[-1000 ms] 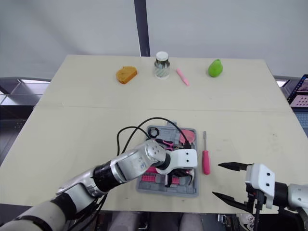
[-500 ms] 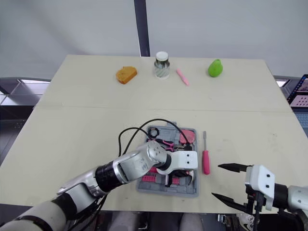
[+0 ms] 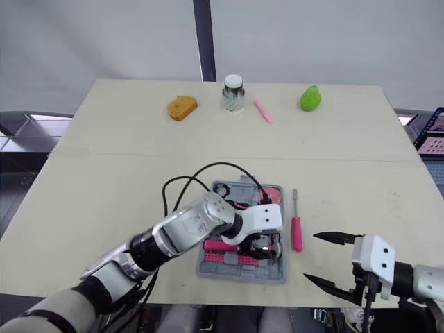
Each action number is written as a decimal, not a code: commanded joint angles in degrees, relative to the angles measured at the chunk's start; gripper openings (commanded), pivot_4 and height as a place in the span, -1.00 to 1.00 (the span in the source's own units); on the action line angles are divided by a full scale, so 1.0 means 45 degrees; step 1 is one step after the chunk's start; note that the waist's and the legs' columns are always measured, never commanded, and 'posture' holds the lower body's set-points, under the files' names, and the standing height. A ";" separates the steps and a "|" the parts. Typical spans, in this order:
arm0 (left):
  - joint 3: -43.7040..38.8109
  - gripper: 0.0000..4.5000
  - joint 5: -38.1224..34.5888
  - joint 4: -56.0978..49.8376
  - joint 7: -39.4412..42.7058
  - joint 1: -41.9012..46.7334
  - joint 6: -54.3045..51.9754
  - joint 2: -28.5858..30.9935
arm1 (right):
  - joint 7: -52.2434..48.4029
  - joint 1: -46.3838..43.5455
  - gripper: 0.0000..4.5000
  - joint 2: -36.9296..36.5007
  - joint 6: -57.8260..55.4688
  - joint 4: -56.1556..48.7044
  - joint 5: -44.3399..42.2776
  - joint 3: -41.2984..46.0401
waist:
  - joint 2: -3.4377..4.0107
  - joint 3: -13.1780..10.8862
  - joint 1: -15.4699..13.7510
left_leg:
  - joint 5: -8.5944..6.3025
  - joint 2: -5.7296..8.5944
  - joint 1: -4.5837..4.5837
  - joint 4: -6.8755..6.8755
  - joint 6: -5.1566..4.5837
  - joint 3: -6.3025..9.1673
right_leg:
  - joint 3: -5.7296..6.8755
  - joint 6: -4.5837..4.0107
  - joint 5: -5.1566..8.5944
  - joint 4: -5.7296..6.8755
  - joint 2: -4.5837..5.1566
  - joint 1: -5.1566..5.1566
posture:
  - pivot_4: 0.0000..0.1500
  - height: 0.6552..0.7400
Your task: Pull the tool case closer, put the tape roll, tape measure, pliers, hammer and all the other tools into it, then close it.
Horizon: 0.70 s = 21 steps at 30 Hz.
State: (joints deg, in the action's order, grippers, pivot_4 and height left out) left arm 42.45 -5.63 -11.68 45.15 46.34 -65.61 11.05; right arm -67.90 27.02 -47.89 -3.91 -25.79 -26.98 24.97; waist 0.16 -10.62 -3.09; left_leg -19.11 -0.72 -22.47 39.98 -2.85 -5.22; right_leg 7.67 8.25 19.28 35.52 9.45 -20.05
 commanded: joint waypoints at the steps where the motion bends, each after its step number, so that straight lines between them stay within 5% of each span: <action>1: -0.1617 0.18 -0.0888 -0.1040 -0.0328 -0.0463 -0.0428 -0.0512 | 0.0077 -0.0054 1.00 0.0070 0.0028 -0.0126 -0.0098 0.0030 | 0.0000 0.0000 0.0006 | 0.0000 0.0000 0.0001 0.0000 0.0000 0.0001 | 0.0001 0.0000 0.0000 -0.0001 0.0000 0.0002 | 1.00 -0.06; 7: -0.3447 -0.99 -0.1618 -0.1303 -0.0849 -0.1748 0.1061 -0.0763 | 0.0081 -0.0093 1.00 0.0068 -0.0022 -0.0129 -0.0134 0.0089 | 0.0000 0.0000 0.0017 | 0.0000 0.0000 0.0016 0.0000 0.0000 0.0007 | 0.0009 0.0000 0.0000 -0.0003 -0.0001 0.0022 | 1.00 -0.06; 21: -0.3435 -0.99 -0.1469 -0.0183 0.1509 -0.5235 0.9154 0.1051 | 0.0158 -0.0188 1.00 0.0083 -0.0215 -0.0193 -0.0172 0.0203 | 0.0023 0.0013 0.0019 | -0.0005 0.0000 0.0045 -0.0006 0.0006 0.0019 | 0.0022 -0.0001 0.0000 -0.0031 0.0001 0.0065 | 1.00 -0.06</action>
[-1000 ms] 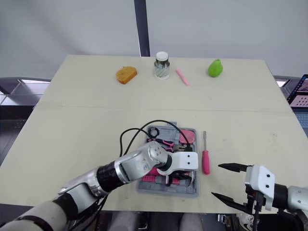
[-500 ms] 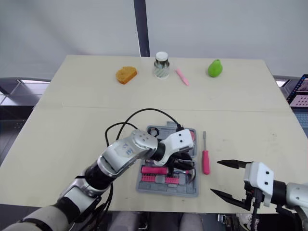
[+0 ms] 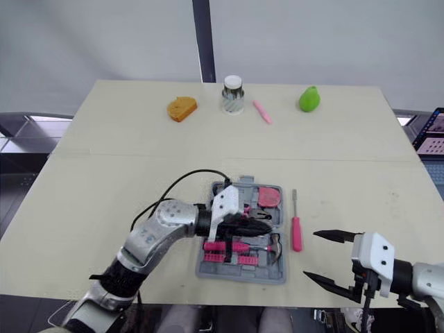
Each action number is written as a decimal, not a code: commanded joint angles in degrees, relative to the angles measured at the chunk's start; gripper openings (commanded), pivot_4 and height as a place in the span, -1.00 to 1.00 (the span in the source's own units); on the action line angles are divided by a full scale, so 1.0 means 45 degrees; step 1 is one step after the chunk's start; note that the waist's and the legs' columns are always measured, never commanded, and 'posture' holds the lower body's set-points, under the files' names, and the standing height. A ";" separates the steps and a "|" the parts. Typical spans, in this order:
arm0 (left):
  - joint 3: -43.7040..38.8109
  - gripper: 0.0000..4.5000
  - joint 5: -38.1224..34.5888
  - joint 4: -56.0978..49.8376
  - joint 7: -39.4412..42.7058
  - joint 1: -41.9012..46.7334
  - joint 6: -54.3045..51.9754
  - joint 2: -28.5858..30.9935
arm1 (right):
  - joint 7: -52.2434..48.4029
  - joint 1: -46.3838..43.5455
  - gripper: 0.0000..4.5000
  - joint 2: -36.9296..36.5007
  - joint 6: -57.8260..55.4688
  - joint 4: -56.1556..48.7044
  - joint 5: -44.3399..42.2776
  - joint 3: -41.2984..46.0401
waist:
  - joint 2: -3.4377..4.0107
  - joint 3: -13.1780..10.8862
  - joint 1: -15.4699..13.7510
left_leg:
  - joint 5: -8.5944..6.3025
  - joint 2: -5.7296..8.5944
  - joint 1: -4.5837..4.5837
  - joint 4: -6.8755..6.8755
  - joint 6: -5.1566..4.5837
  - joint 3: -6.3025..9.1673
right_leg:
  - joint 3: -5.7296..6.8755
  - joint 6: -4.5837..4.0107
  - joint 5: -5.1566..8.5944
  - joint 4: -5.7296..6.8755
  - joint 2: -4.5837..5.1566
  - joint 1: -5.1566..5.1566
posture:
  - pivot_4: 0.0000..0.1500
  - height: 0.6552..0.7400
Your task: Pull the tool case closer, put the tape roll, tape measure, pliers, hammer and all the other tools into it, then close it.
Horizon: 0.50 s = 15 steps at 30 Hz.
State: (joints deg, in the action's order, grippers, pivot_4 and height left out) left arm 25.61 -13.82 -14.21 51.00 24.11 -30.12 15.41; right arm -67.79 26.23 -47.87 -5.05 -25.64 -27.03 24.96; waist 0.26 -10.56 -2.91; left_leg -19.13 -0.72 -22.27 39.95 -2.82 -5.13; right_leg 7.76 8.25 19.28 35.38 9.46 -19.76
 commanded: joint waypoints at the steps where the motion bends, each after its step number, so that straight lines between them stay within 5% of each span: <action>1: 0.0345 -0.99 0.0485 0.0585 0.0183 -0.0391 0.1587 0.0127 | 0.0144 -0.0014 1.00 0.0084 0.0025 -0.0236 -0.0167 0.0211 | -0.0002 -0.0001 -0.0032 | 0.0000 0.0001 0.0002 0.0003 0.0000 0.0003 | 0.0003 0.0000 0.0000 -0.0003 0.0001 0.0008 | 1.00 -0.06; 15: 0.0533 -0.99 0.1460 0.2583 0.0139 -0.1072 0.3981 0.0085 | 0.0311 0.0206 1.00 0.0209 -0.0055 -0.0381 -0.0257 0.0429 | 0.0004 0.0002 -0.0020 | -0.0004 0.0001 0.0001 0.0002 -0.0007 0.0005 | 0.0006 0.0000 0.0000 -0.0006 0.0004 0.0008 | 1.00 -0.06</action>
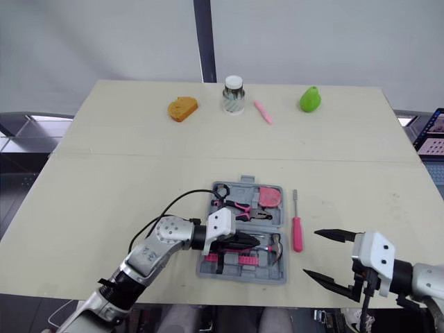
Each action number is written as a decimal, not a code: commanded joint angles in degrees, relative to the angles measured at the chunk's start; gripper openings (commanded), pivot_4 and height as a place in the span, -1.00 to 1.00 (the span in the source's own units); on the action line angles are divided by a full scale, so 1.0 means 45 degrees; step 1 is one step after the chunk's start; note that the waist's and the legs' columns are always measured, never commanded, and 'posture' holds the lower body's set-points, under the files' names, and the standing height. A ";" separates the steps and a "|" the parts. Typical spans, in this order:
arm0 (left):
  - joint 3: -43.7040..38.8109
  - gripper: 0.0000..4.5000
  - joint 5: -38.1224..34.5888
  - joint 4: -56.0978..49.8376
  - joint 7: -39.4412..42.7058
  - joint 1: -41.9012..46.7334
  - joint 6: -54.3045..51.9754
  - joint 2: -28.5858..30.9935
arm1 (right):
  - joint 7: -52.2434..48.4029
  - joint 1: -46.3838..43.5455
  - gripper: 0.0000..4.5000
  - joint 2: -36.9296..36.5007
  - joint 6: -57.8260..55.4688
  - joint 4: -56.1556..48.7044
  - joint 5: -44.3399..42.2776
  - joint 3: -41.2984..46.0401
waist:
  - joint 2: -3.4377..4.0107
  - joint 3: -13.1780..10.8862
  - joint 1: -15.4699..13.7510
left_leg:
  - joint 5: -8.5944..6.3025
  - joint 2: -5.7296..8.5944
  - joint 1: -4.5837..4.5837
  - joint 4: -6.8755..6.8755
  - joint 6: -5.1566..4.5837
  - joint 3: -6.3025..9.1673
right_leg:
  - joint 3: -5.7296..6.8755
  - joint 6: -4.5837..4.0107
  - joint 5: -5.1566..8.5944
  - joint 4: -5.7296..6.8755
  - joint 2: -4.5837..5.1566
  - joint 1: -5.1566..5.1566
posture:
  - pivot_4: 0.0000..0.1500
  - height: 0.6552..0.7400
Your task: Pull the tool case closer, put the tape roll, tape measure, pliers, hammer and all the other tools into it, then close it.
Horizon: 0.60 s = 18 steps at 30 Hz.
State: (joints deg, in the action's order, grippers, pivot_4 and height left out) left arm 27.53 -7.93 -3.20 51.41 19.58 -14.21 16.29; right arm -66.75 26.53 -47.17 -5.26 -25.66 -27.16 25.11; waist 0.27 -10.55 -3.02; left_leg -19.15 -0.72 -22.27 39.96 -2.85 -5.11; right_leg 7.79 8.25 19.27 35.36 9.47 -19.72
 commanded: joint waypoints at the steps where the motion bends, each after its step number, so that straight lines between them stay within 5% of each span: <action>1: 0.0136 -0.99 0.0202 0.0238 0.0044 -0.0082 0.0509 -0.0132 | 0.0085 0.0169 1.00 0.0059 -0.0001 -0.0382 -0.0230 0.0414 | 0.0002 0.0001 0.0004 | 0.0000 0.0000 0.0001 0.0000 0.0000 0.0000 | 0.0000 0.0000 0.0000 0.0000 0.0000 0.0001 | 1.00 -0.06; 18: -0.0112 -0.99 0.0479 0.0810 0.0052 -0.0573 0.0963 0.0110 | 0.0193 0.0415 1.00 0.0052 0.0056 -0.0464 -0.0245 0.0525 | 0.0001 0.0001 0.0010 | -0.0002 -0.0002 0.0001 -0.0002 0.0000 0.0001 | 0.0000 0.0000 0.0000 -0.0002 0.0004 -0.0002 | 1.00 -0.06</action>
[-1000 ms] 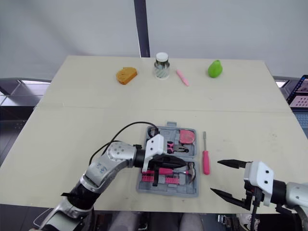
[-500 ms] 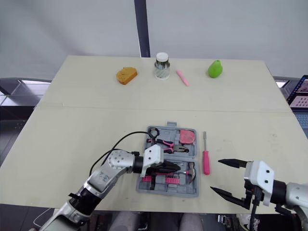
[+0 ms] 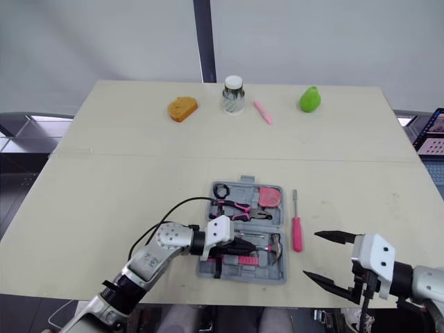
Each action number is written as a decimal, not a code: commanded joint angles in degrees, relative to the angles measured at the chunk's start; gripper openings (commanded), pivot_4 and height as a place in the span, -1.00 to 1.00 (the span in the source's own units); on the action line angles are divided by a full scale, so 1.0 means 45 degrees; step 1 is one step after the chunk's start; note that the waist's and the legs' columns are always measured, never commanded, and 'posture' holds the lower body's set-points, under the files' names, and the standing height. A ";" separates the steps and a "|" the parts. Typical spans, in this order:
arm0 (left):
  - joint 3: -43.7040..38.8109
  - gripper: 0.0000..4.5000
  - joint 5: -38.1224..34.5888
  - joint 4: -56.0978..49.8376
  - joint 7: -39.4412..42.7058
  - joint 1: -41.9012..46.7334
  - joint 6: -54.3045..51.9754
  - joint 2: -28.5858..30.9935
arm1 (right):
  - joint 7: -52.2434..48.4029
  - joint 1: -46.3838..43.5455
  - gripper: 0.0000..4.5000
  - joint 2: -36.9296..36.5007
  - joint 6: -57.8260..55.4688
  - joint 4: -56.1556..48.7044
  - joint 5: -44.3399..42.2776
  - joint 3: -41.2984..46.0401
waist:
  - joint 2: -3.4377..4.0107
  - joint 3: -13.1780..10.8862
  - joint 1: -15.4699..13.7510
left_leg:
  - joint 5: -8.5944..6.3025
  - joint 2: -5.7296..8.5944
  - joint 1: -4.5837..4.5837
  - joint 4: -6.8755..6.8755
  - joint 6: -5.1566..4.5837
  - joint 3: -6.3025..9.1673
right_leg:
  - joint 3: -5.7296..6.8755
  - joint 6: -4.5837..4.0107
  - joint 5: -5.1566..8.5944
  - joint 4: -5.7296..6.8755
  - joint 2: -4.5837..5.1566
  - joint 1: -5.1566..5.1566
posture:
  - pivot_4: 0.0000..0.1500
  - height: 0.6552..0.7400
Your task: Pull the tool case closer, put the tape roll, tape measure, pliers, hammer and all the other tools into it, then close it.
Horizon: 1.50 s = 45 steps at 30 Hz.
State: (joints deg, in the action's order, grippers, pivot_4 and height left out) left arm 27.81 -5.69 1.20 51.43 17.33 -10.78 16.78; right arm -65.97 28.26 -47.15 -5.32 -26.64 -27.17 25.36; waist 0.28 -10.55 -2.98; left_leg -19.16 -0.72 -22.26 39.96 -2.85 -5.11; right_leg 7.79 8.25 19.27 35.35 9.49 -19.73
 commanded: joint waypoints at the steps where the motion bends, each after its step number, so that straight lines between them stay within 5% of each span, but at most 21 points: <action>1: -0.0236 -0.99 -0.0042 -0.0205 0.0016 -0.0104 0.0162 0.0035 | 0.0015 0.0002 1.00 0.0036 0.0072 -0.0224 -0.0247 0.0467 | 0.0000 0.0000 0.0002 | -0.0001 0.0000 0.0000 0.0000 -0.0001 0.0000 | -0.0001 0.0000 0.0000 -0.0001 0.0000 0.0000 | 1.00 -0.06; 45: -0.0410 -0.99 0.0563 0.1170 -0.0268 -0.1327 -0.0417 0.0274 | -0.0211 0.0251 1.00 0.0018 -0.0096 -0.0211 -0.0346 0.0795 | 0.0035 0.0026 -0.0005 | -0.0021 -0.0004 0.0021 -0.0008 0.0001 0.0001 | -0.0010 0.0000 0.0000 -0.0072 0.0014 0.0019 | 1.00 -0.06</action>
State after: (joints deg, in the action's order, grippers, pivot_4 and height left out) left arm 24.72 -4.49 2.96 50.51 13.16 -9.84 17.24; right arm -67.16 29.21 -47.16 -5.63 -26.47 -27.96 27.52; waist 0.44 -10.43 -3.00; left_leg -19.26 -0.75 -22.16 39.92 -2.85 -5.10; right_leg 7.74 8.25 19.27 35.01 9.56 -19.62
